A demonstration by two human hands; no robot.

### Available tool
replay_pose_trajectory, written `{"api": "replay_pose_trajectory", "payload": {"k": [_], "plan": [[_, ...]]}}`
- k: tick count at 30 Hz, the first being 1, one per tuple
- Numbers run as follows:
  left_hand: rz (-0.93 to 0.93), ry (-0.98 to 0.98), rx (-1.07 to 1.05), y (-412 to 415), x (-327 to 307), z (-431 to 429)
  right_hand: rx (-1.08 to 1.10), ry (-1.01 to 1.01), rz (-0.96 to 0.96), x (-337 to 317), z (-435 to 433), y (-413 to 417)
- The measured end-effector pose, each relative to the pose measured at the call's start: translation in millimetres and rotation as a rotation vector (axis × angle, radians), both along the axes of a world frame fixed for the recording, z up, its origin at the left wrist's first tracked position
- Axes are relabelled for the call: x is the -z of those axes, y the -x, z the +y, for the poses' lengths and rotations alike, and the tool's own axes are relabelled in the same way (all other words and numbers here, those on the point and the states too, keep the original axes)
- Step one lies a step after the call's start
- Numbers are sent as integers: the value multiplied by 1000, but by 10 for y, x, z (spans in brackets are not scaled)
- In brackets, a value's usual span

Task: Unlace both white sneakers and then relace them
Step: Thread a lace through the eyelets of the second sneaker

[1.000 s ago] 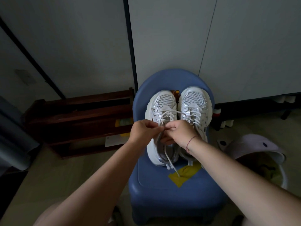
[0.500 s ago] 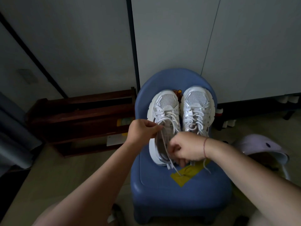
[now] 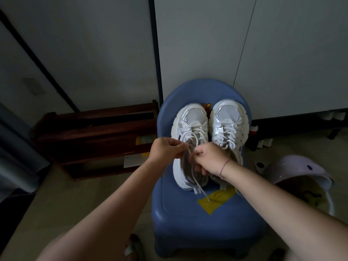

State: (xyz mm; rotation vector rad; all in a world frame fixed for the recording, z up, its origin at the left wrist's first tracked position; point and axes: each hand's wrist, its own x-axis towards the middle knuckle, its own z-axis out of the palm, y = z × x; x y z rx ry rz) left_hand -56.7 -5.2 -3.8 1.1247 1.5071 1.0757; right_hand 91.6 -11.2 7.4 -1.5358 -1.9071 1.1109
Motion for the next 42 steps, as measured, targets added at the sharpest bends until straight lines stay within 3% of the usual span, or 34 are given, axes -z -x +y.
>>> {"api": "replay_pose_trajectory", "payload": {"k": [7, 9, 15, 18, 22, 28, 32, 35, 37, 42], "plan": [[-12, 10, 6, 5, 18, 30, -553, 409, -210, -208, -163, -159], [-30, 12, 16, 1, 17, 31, -588, 466, -207, -219, -164, -208], [-26, 7, 16, -9, 11, 36, -67, 299, 131, -90, -50, -157], [-24, 11, 17, -17, -1, 24, 41, 186, 157, 6, -57, -42], [-25, 12, 14, -30, -17, 16, 50, 134, 148, 68, -85, 48], [60, 28, 1, -50, -39, 1, -104, 287, 255, -8, -171, 4], [137, 206, 124, -64, -108, -128, -128, 288, 306, -31, -199, -51], [-71, 299, 251, -96, -143, -275, -158, 293, 268, -22, -240, -83], [-132, 273, 213, -76, -145, -279, -145, 288, 201, -11, -257, -118], [23, 217, 105, 47, -172, -208, -14, 145, -28, 87, -220, -283]]}}
